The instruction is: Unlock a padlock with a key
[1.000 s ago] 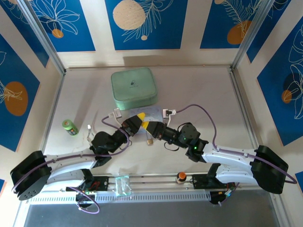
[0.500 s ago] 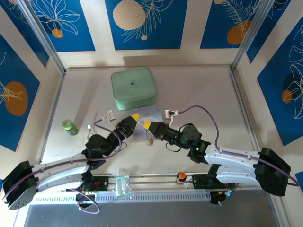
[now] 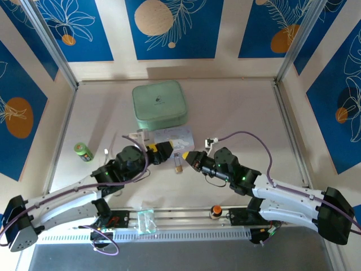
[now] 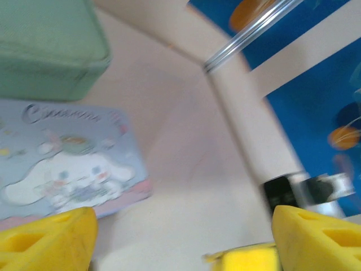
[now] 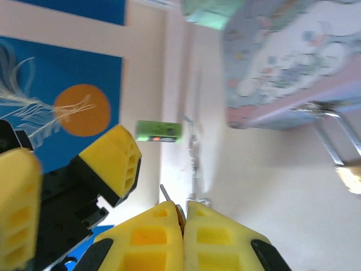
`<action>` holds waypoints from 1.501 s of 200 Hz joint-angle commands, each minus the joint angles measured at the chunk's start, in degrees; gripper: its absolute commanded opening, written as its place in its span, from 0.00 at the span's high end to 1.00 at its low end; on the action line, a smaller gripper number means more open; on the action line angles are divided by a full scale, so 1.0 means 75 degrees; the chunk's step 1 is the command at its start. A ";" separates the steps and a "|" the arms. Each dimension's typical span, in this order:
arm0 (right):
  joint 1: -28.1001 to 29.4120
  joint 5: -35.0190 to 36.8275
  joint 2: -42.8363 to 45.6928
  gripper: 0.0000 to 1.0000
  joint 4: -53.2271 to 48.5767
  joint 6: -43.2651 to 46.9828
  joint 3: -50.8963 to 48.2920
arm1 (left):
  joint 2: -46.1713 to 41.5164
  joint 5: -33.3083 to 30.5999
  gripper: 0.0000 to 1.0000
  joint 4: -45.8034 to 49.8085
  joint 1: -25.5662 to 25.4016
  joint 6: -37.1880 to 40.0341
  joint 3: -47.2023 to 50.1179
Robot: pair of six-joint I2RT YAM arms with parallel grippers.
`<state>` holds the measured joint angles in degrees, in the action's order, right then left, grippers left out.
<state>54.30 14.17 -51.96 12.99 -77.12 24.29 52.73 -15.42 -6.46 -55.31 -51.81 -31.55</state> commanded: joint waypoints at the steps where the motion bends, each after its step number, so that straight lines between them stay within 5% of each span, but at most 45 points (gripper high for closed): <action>1: -0.0190 0.0414 0.0331 1.00 -0.0923 -0.0347 -0.0426 | 0.0660 -0.0153 0.26 0.0664 -0.0043 0.0398 0.0252; 50: -0.0515 0.0297 0.0873 1.00 -0.1696 -0.0184 -0.0626 | 0.2841 0.0109 0.27 0.0422 -0.0219 0.1291 -0.0327; 124: -0.0593 0.0195 0.0995 1.00 -0.1664 -0.0303 -0.0963 | 0.4388 -0.0035 0.23 -0.0761 -0.0426 0.0750 -0.0540; 222: -0.0608 0.0167 0.0997 1.00 -0.1431 -0.0480 -0.1185 | 0.5461 -0.0916 0.48 0.0101 -0.1042 -0.0848 -0.1177; 261: -0.0573 0.0207 0.0889 1.00 -0.1194 -0.0664 -0.1313 | 0.5436 -0.1003 0.71 -0.0169 -0.1157 -0.1351 -0.1057; 300: -0.0422 0.0404 0.0561 1.00 -0.0657 -0.1069 -0.1507 | 0.5400 -0.1130 0.82 -0.0045 -0.1157 -0.1448 -0.1213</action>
<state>50.15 15.14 -46.59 4.78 -82.17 14.28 92.86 -22.44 -8.10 -63.68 -61.08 -39.29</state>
